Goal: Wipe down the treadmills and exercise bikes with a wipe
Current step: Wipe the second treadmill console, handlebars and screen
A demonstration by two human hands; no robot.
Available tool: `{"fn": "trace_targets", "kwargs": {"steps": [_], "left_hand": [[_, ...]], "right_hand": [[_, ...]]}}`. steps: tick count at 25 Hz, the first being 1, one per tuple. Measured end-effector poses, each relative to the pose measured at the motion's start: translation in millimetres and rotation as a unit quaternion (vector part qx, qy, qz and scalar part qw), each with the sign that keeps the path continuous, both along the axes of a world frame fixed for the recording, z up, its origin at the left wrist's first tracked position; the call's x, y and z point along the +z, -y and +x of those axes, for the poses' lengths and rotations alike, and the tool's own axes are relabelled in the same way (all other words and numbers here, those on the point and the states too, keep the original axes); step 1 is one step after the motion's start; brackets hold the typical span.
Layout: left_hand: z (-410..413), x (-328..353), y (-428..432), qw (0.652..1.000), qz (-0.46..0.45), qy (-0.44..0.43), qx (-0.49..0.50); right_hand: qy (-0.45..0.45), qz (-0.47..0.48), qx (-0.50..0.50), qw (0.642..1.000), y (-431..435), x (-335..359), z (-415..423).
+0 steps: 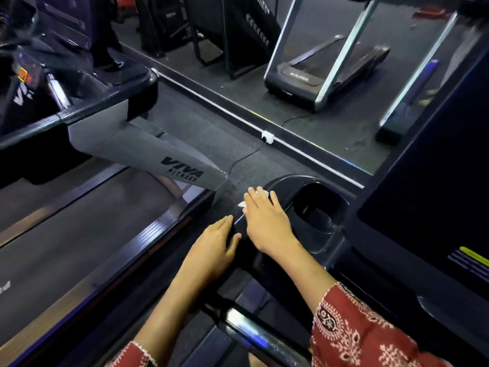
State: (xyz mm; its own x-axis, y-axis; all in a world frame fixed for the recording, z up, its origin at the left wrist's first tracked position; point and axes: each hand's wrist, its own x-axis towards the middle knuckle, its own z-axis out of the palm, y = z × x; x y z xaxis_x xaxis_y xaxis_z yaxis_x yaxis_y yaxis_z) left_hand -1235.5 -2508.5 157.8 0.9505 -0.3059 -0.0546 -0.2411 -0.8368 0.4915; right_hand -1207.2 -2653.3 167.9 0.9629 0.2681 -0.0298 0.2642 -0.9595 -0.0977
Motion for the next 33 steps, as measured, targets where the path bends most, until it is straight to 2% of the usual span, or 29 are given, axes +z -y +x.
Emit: {"fn": "trace_targets", "kwargs": {"steps": [3, 6, 10, 14, 18, 20, 22, 26, 30, 33], "left_hand": [[3, 3, 6, 0.999, -0.006, 0.022, -0.037], [4, 4, 15, 0.997, 0.006, 0.049, -0.064], [9, 2, 26, 0.98, 0.056, 0.1, -0.162], [13, 2, 34, 0.967, 0.061, 0.124, -0.215], [22, 0, 41, 0.962, 0.085, 0.138, -0.219], [23, -2, 43, 0.962, 0.088, 0.142, -0.218], [23, -5, 43, 0.966, 0.072, 0.129, -0.214], [25, -8, 41, 0.967, 0.056, 0.125, -0.217], [27, -8, 43, 0.964, 0.057, 0.134, -0.222], [26, -9, 41, 0.961, 0.061, 0.141, -0.23]], "right_hand": [[0.045, 0.081, -0.031, 0.995, 13, -10, -27], [-0.003, 0.098, -0.041, 0.994, 23, -9, -49], [-0.032, 0.162, -0.096, 0.982, 26, 7, -35], [-0.097, 0.2, -0.118, 0.968, 47, 15, -74], [-0.117, 0.122, -0.175, 0.97, 49, 26, -64], [-0.124, 0.134, -0.183, 0.966, 48, 29, -52], [-0.158, 0.132, -0.15, 0.967, 53, 35, -56], [-0.178, -0.026, -0.118, 0.977, 54, 50, -76], [-0.249, -0.121, -0.175, 0.945, 43, 48, -74], [-0.24, -0.09, -0.164, 0.953, 33, 51, -86]]}}
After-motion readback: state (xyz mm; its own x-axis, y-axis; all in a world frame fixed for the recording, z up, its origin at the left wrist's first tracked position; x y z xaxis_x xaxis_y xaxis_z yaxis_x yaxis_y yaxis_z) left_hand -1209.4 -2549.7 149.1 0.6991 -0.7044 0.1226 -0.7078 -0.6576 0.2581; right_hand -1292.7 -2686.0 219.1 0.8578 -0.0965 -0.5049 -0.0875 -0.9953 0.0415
